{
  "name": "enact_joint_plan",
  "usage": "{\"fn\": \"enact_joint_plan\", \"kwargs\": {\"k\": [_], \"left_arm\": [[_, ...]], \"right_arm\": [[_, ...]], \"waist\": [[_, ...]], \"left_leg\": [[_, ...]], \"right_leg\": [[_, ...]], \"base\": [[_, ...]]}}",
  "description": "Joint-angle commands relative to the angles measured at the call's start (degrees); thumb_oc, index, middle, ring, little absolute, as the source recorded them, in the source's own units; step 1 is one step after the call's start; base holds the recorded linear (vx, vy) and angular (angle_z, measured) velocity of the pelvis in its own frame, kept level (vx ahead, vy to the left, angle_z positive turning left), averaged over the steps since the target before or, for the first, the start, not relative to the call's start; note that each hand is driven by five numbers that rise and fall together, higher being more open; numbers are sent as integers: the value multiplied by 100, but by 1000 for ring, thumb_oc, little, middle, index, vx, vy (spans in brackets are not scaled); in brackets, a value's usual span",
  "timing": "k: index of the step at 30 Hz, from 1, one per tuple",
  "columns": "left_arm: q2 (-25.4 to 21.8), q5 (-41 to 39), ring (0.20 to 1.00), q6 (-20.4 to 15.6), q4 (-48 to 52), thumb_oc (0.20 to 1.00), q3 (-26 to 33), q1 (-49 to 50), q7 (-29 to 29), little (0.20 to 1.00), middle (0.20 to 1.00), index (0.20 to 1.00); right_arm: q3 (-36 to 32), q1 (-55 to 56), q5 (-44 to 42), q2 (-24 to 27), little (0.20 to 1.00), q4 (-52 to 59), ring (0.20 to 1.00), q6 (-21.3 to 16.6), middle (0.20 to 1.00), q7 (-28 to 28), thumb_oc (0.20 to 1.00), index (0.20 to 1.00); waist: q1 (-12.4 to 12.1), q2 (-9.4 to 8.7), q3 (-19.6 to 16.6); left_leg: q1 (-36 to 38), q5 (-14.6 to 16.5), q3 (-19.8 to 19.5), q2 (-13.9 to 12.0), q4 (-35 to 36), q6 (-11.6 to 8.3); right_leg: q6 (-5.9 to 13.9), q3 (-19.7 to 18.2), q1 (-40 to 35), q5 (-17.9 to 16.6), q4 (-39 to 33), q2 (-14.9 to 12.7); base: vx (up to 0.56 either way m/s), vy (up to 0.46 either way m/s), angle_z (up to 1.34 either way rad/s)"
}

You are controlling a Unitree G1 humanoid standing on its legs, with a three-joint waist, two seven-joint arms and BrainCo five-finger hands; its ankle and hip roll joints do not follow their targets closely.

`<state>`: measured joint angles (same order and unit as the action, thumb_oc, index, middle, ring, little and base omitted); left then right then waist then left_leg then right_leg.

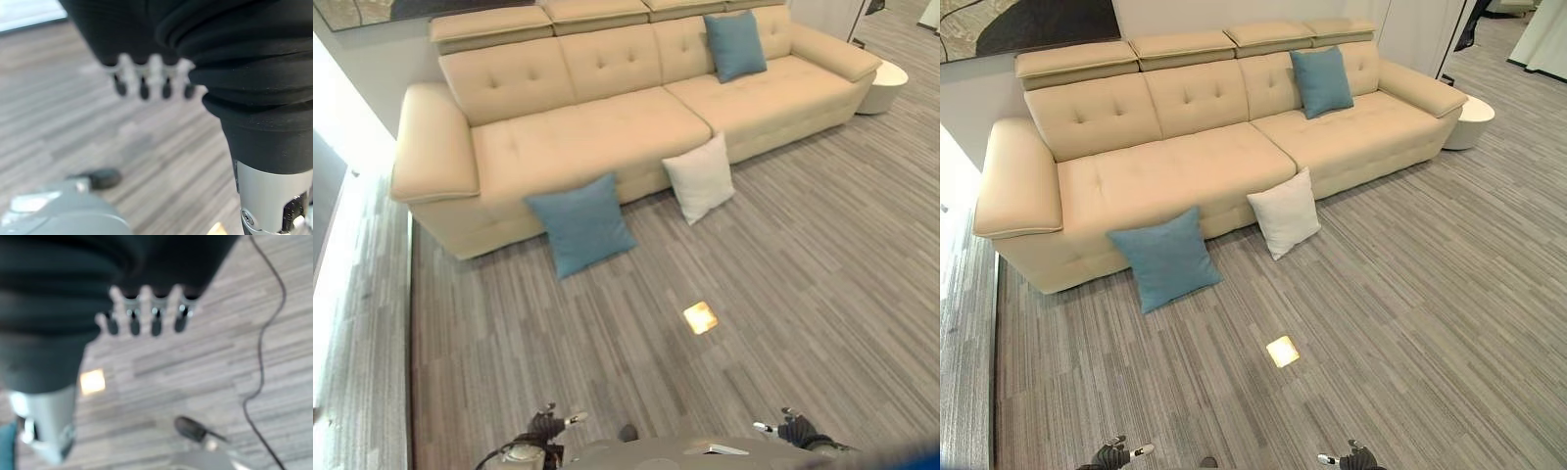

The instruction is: Pick up all the scattered cushions and arrange them neatly on the sofa.

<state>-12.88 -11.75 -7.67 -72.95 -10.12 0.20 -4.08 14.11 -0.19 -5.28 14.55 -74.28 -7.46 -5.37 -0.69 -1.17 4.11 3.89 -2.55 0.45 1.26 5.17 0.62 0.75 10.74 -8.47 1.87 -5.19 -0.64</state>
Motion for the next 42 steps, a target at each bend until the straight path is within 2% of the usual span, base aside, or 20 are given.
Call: {"fn": "enact_joint_plan", "kwargs": {"k": [1,8,10,12,13,15,16,17,24,27,29,30,31,32,35,38,40,41,42], "left_arm": [[-32,161,1000,-12,-355,1000,83,-551,21,1000,1000,1000],[9,147,1000,-27,-357,1000,47,-559,8,1000,1000,1000],[22,138,1000,-30,-350,1000,15,-603,-15,1000,1000,1000],[41,148,1000,-20,-378,1000,10,-625,0,1000,1000,1000],[33,143,1000,-10,-358,1000,2,-642,8,1000,1000,1000],[35,143,1000,-11,-343,1000,-1,-647,32,1000,1000,1000],[45,139,1000,-10,-357,1000,24,-655,43,1000,1000,1000],[51,138,1000,3,-371,1000,33,-644,60,1000,1000,1000],[33,129,1000,25,-480,1000,160,-516,75,1000,1000,1000],[-35,136,1000,23,-458,1000,170,-539,95,1000,1000,1000],[-67,158,1000,27,-447,1000,151,-582,102,1000,1000,1000],[-90,181,1000,26,-454,1000,129,-615,97,1000,1000,1000],[-121,200,1000,2,-435,1000,95,-667,89,1000,1000,1000],[-130,177,1000,-14,-418,1000,100,-674,81,1000,1000,1000],[-137,174,1000,-22,-398,1000,68,-715,75,1000,1000,1000],[-137,169,1000,-22,-389,1000,56,-723,84,1000,1000,1000],[-112,152,1000,-31,-379,1000,29,-745,98,1000,1000,1000],[-78,138,1000,-12,-381,1000,-34,-779,143,1000,1000,1000],[-78,138,1000,-12,-381,1000,-33,-779,143,1000,1000,1000]], "right_arm": [[-5,-284,27,176,1000,-88,1000,-44,1000,-68,1000,1000],[15,-222,35,189,1000,-92,1000,-86,1000,-74,1000,1000],[1,-232,2,217,1000,-87,1000,-108,1000,-105,1000,1000],[-12,-239,-26,215,1000,-66,1000,-110,1000,-97,1000,1000],[-4,-241,-9,234,1000,-47,1000,-113,1000,-99,1000,1000],[1,-254,-26,234,1000,-49,1000,-81,1000,-69,1000,1000],[23,-257,-4,207,1000,-55,1000,-61,1000,-47,1000,1000],[41,-278,3,193,1000,-59,1000,-50,1000,-40,1000,1000],[157,-375,115,130,1000,-35,1000,-9,1000,28,1000,1000],[201,-503,183,117,1000,45,1000,-7,1000,27,1000,1000],[209,-529,178,114,1000,71,1000,-4,1000,30,1000,1000],[213,-548,157,103,1000,95,1000,-3,1000,35,1000,1000],[259,-586,130,101,1000,127,1000,-9,1000,49,1000,1000],[275,-603,127,104,1000,123,1000,-10,1000,58,1000,1000],[345,-651,141,98,1000,133,1000,-4,1000,56,1000,1000],[358,-591,121,89,1000,143,1000,-7,1000,70,1000,1000],[331,-533,62,91,1000,132,1000,-14,1000,89,1000,1000],[294,-489,-21,121,1000,103,1000,-30,1000,96,1000,1000],[294,-490,-21,121,1000,103,1000,-31,1000,96,1000,1000]], "waist": [[-30,-113,176],[-64,-180,237],[-80,-231,378],[-59,-260,440],[-25,-268,477],[1,-252,456],[3,-234,446],[-20,-228,429],[-123,-209,315],[-209,-165,400],[-189,-147,409],[-161,-138,434],[-74,-122,481],[-75,-121,460],[-101,-124,469],[-60,-151,465],[-30,-193,476],[22,-267,508],[29,-267,508]], "left_leg": [[66,-3,123,-275,-17,-477],[17,-136,43,-363,-17,-556],[-224,-117,78,-347,-365,-571],[-477,-95,252,-313,-641,-581],[-602,-94,563,-359,-763,-567],[-716,-97,910,-382,-792,-510],[-671,-58,1237,-394,-750,-457],[-647,-43,1255,-366,-723,-434],[-220,100,1021,-105,-196,-189],[-130,163,969,15,-111,-10],[-132,154,910,32,-105,12],[-120,155,827,43,-99,31],[-53,169,680,74,-50,43],[-57,159,655,73,-24,34],[-7,183,598,69,-17,18],[40,206,469,51,-107,-17],[15,284,386,24,-354,-96],[-112,376,354,-28,-722,-188],[-119,382,347,-28,-734,-189]], "right_leg": [[430,233,174,-333,19,-278],[371,375,142,-263,19,-224],[347,446,171,-279,19,-263],[355,549,215,-292,19,-325],[367,627,243,-314,19,-372],[379,693,332,-330,19,-405],[396,782,312,-319,19,-430],[396,808,295,-308,19,-436],[532,707,190,-268,143,-570],[608,486,529,-143,963,-774],[609,386,617,-134,1149,-783],[613,180,741,-124,1329,-734],[579,-374,934,-113,1375,-516],[566,-488,972,-147,1259,-456],[512,-507,1031,-255,962,-355],[484,-585,917,-202,911,-284],[437,-590,824,-205,840,-256],[356,-540,708,-202,744,-225],[355,-533,705,-202,741,-225]], "base": [[-1,-30,18],[-17,-41,16],[-95,-23,24],[-87,16,51],[-80,42,52],[-30,66,67],[47,86,71],[89,110,60],[117,153,17],[47,169,-3],[35,67,-11],[59,31,16],[84,21,22],[97,-20,17],[81,-74,25],[114,-123,19],[101,-172,35],[33,-109,44],[43,-160,62]]}}
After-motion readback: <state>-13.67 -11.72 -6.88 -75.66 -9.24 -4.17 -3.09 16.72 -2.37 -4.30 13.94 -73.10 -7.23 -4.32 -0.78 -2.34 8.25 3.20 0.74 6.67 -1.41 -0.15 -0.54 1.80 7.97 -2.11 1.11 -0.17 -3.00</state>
